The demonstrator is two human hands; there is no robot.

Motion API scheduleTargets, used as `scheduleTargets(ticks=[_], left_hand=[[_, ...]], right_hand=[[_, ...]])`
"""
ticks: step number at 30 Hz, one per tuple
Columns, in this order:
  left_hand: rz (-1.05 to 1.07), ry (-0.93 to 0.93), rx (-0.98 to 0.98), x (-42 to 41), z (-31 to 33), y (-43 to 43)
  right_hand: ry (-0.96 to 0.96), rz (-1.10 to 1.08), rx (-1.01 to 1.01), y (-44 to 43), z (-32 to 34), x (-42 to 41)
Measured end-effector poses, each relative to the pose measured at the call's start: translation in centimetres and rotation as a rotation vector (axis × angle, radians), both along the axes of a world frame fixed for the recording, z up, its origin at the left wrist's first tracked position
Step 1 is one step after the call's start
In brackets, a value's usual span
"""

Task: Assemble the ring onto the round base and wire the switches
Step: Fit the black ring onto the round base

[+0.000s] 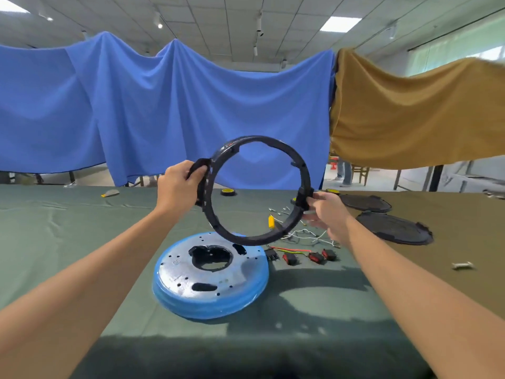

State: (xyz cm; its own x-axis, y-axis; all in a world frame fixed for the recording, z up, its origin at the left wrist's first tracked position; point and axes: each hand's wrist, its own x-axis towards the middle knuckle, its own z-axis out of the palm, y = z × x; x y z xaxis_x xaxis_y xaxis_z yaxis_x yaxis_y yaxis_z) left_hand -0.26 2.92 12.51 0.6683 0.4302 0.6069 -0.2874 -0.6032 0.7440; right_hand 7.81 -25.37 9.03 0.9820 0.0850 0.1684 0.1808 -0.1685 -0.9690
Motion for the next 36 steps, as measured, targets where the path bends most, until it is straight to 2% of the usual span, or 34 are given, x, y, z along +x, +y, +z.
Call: scheduleTargets(ticks=[6,11,24,29,36], left_hand=[[-0.175,0.353,-0.357,-0.1,-2.0,0.2],[-0.048,0.5,-0.417,-0.5,-4.1,1.5],[0.192,0.514,-0.416,-1.6,-8.7,6.5],[0.146,0.551,-0.504,-1.7,-10.0,7.3],[0.16,0.486,-0.584,0.1,-10.5,7.8]], right_hand=[[-0.024,-0.087,-0.078,-1.5,-0.5,-0.9],[0.073,-0.048,-0.202,-0.6,-2.2,-2.1],[0.193,0.082,-0.25,4.8,-4.5,-4.0],[0.213,0.079,-0.297,6.4,-5.9,-3.8],[0.236,0.048,-0.202,7.3,-5.4,-2.5]])
